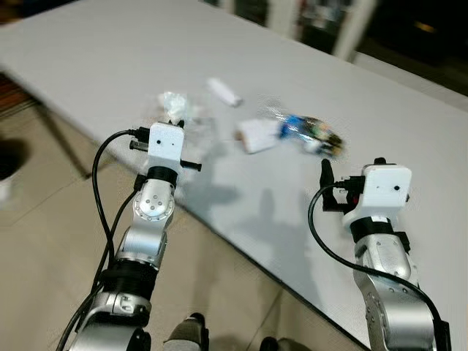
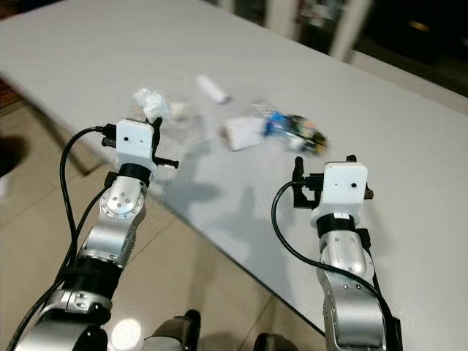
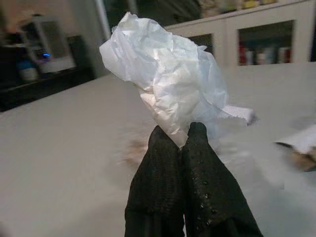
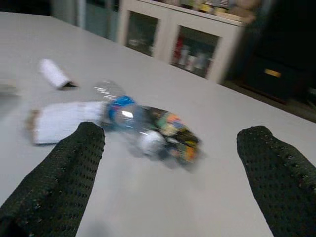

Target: Picking trash to rubbish bin

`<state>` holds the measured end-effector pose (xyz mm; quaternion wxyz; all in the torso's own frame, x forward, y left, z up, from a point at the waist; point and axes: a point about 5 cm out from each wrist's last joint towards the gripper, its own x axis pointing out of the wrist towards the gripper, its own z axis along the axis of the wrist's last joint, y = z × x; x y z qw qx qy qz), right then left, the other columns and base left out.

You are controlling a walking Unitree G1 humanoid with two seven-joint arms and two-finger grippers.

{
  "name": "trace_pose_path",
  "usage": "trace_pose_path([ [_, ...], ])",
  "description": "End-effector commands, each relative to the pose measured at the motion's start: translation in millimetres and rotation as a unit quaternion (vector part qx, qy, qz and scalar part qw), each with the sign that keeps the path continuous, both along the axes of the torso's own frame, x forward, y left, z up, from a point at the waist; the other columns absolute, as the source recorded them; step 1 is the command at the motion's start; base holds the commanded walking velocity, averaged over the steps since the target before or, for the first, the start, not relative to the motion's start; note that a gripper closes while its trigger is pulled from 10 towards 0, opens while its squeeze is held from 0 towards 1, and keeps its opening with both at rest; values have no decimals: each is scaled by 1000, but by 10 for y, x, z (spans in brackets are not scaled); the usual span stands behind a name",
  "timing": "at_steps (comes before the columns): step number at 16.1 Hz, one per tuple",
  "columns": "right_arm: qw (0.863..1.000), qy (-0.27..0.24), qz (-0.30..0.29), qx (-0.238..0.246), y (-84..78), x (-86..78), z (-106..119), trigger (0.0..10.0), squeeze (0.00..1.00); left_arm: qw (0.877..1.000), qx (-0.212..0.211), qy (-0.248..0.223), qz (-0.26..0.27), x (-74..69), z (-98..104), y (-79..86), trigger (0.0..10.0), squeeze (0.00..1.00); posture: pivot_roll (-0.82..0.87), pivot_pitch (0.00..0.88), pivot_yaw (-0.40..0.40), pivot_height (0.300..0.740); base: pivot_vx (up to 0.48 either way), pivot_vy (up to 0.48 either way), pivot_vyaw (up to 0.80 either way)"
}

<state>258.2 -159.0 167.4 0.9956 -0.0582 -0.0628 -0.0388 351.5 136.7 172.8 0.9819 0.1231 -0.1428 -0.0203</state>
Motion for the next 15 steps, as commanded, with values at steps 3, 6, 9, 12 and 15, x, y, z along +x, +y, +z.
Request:
trace_pose_path([
  [3,1000,-8,9,4,-13,46,3,10000,0,1000,-4,3,4,-46,14,-30,0,0,188,159,-65,740,0,0,800],
  [6,1000,-11,9,3,-21,66,0,10000,0,1000,-17,7,-2,-66,35,-76,0,0,211,146,-77,740,0,0,800],
  [9,1000,-16,-2,10,-47,63,0,10000,0,1000,-26,12,-9,-46,63,-103,0,0,202,140,-66,740,0,0,235],
  [12,1000,-22,-5,15,-49,66,9,10000,0,999,-38,17,-14,1,126,-128,0,0,198,139,-62,740,112,0,0],
  [15,1000,-26,-8,16,-57,71,19,10000,0,999,-40,20,-14,27,152,-118,0,0,198,140,-58,740,395,273,0],
])
